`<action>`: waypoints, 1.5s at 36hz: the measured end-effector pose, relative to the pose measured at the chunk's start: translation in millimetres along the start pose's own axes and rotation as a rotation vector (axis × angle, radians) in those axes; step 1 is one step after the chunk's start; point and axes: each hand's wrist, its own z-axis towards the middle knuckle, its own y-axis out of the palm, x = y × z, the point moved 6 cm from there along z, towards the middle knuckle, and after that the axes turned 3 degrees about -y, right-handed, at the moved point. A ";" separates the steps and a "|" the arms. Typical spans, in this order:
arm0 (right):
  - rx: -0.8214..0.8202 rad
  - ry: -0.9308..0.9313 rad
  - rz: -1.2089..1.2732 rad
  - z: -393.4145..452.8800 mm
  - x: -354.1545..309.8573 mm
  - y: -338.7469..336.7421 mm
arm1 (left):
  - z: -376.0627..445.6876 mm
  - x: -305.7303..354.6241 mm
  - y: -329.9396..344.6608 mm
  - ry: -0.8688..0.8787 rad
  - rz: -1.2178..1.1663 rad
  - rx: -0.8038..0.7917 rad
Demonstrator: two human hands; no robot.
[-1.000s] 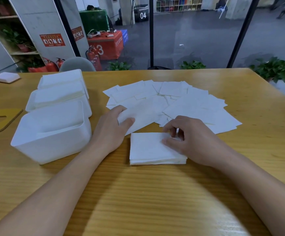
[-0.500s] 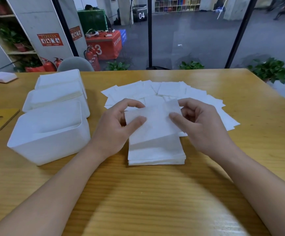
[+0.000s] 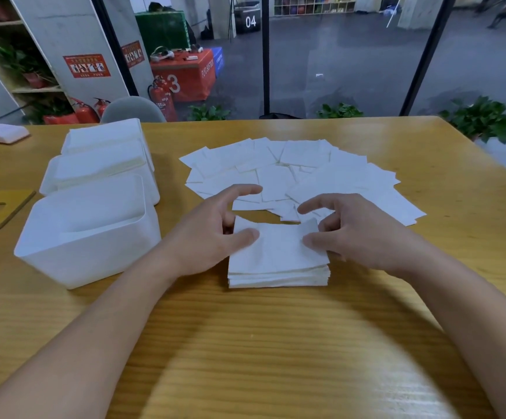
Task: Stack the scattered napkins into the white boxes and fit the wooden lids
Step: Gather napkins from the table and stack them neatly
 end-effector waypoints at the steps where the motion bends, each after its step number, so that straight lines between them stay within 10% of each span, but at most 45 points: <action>1: -0.011 -0.001 -0.008 0.3 0.5 1.7 | 0.4 -1.0 0.0 -0.004 -0.003 -0.004; 10: -0.015 -0.061 -0.124 4.6 5.2 6.9 | 2.9 -12.4 1.5 -0.049 0.133 -0.057; 18: 0.233 -0.185 -0.298 8.9 5.5 2.3 | 10.9 -23.8 -8.4 -0.053 0.187 0.221; 33: 0.141 -0.242 -0.369 10.7 3.6 23.1 | 12.2 -21.9 2.3 -0.061 0.431 0.075; 54: 0.414 -0.399 -0.324 5.3 -11.9 4.3 | 1.4 9.1 -7.0 0.289 -0.294 0.177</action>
